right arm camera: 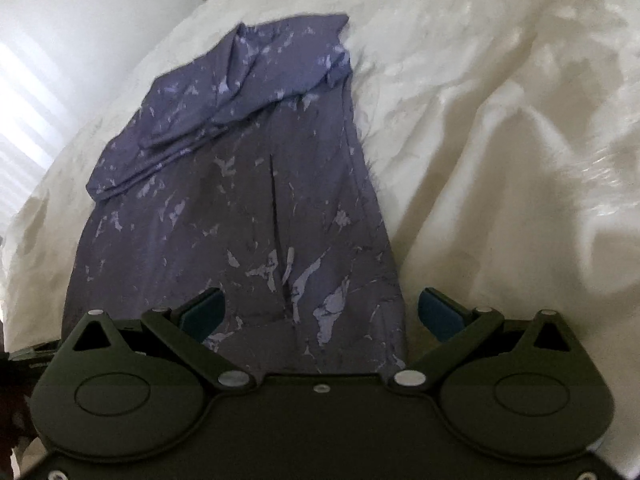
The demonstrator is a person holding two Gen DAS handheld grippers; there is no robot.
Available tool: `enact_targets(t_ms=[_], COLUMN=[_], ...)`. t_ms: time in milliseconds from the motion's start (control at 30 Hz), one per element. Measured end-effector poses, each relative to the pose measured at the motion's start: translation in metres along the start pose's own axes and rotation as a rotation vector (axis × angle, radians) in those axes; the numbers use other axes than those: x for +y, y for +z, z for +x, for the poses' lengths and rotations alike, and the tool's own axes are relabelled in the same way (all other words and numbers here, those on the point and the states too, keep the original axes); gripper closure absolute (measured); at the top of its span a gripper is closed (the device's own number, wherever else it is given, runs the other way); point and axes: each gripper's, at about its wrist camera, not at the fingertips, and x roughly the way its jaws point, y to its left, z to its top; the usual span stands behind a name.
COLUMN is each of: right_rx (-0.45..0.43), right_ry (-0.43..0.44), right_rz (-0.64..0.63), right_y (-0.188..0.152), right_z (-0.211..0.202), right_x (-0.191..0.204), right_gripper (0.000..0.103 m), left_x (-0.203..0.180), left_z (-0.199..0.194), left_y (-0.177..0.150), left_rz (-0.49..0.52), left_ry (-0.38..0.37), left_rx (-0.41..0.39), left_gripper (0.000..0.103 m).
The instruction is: Fold large clothes
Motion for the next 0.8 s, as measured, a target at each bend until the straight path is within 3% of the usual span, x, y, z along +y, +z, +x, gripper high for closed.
enact_targets(t_ms=[267, 667, 800], right_rx=[0.100, 0.163, 0.198], right_ry=[0.064, 0.131, 0.149], right_rz=[0.015, -0.030, -0.062], right_y=[-0.002, -0.013, -0.017], right_z=[0.029, 0.027, 0.028], right_x=[-0.005, 0.002, 0.007], right_gripper=[0.000, 0.001, 0.001], left_x=[0.001, -0.005, -0.001], left_z=[-0.002, -0.020, -0.022], left_y=[-0.001, -0.013, -0.015], left_rz=[-0.020, 0.017, 0.005], left_ry=[-0.002, -0.092, -0.117], left_rx=[-0.015, 0.083, 0.083], left_gripper=[0.000, 0.001, 0.003])
